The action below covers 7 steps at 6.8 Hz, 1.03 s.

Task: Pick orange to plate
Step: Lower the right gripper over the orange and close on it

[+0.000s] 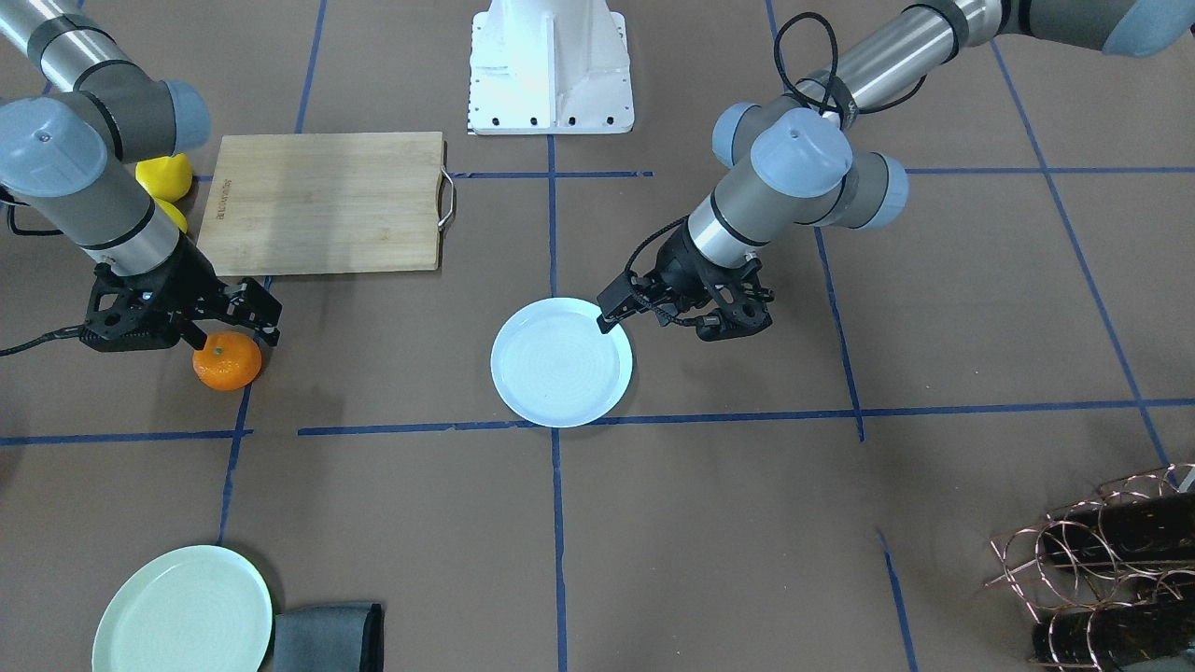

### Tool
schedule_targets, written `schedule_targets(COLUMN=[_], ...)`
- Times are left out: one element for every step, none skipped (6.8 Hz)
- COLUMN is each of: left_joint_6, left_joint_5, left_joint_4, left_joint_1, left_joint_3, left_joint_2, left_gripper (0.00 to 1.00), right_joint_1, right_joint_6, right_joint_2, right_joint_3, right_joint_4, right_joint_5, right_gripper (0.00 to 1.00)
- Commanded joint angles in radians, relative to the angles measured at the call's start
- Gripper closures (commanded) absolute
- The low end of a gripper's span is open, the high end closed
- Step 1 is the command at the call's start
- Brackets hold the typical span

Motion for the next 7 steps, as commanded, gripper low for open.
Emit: schedule_targets(left_joint_6=[0.0,0.0,0.0,0.0,0.0,0.0,0.0], left_joint_5=[-0.002,-0.001,-0.001,-0.002,-0.002,-0.002,-0.002], left_joint_4=[-0.005,-0.005,-0.003,-0.002,-0.002,-0.003,-0.003], left_joint_1=[-0.001,-0.001,-0.001,-0.006,-0.006,-0.004,-0.004], left_joint_3=[-0.003,-0.009,-0.011,-0.018,-0.018,-0.02,-0.021], left_joint_2=[0.011,0.015,0.015,0.015,0.017,0.021,0.021], left_gripper=[0.0,0.0,0.0,0.0,0.0,0.0,0.0], right_joint_1=[0.003,-0.011,-0.014,-0.014,-0.006,-0.002,0.001], right_joint_6=[-0.051,-0.058,-0.062,-0.064,-0.093,-0.128,-0.13], right_joint_2=[0.004,0.011,0.062,0.083,0.077,0.073,0.073], right_joint_3=[-0.004,-0.018,-0.074,-0.108,-0.11,-0.11,-0.11], right_joint_4=[-0.035,-0.035,-0.035,-0.035,-0.035,-0.035,-0.035], right_joint_5=[-0.014,-0.044,-0.057,-0.058,-0.058,-0.057,-0.055], right_gripper=[0.0,0.0,0.0,0.0,0.0,0.0,0.0])
